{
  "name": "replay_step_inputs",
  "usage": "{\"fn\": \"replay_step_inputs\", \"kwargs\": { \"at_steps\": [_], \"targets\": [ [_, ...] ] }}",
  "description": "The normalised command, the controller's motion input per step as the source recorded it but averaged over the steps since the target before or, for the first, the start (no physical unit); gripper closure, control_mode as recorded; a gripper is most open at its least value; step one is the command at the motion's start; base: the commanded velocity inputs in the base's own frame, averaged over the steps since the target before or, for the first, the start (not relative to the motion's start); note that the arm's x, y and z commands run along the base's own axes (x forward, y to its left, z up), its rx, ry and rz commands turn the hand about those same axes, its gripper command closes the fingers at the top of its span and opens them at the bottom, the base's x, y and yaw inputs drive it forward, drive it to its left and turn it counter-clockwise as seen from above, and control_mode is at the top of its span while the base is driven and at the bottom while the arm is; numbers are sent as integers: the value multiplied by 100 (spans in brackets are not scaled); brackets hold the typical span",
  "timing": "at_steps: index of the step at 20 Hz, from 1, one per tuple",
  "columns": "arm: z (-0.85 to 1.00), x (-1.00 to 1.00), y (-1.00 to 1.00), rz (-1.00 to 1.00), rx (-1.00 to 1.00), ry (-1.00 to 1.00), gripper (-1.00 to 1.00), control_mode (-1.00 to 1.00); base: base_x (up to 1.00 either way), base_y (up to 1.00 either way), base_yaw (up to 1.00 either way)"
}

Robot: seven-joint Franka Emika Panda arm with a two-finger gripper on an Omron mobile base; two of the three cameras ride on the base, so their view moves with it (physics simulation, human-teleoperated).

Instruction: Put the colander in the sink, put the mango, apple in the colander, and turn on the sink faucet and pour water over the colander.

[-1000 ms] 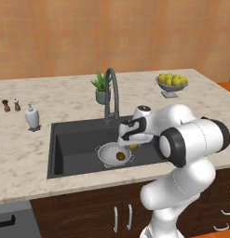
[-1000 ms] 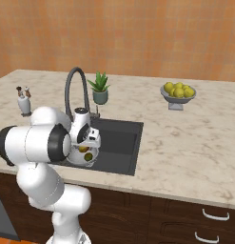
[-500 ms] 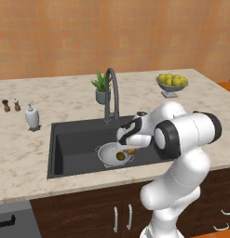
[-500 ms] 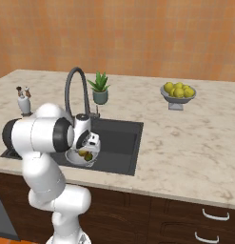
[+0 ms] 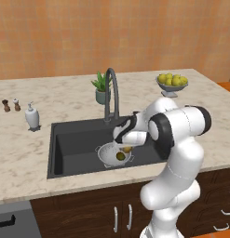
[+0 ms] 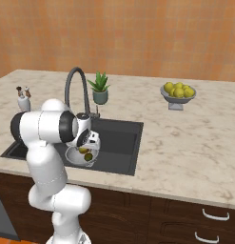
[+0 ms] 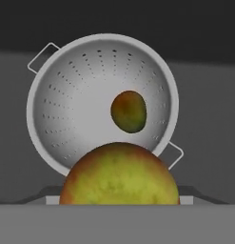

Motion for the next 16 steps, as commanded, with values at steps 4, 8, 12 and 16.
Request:
{"fn": "replay_step_inputs", "kwargs": {
  "at_steps": [4,8,12,16],
  "targets": [
    [-5,39,0,0,0,0,100,-100,0,0,0],
    [-13,21,1,0,0,0,100,-100,0,0,0],
    [-25,18,9,0,0,0,100,-100,0,0,0],
    [-32,16,11,0,0,0,100,-100,0,0,0]
  ]
}}
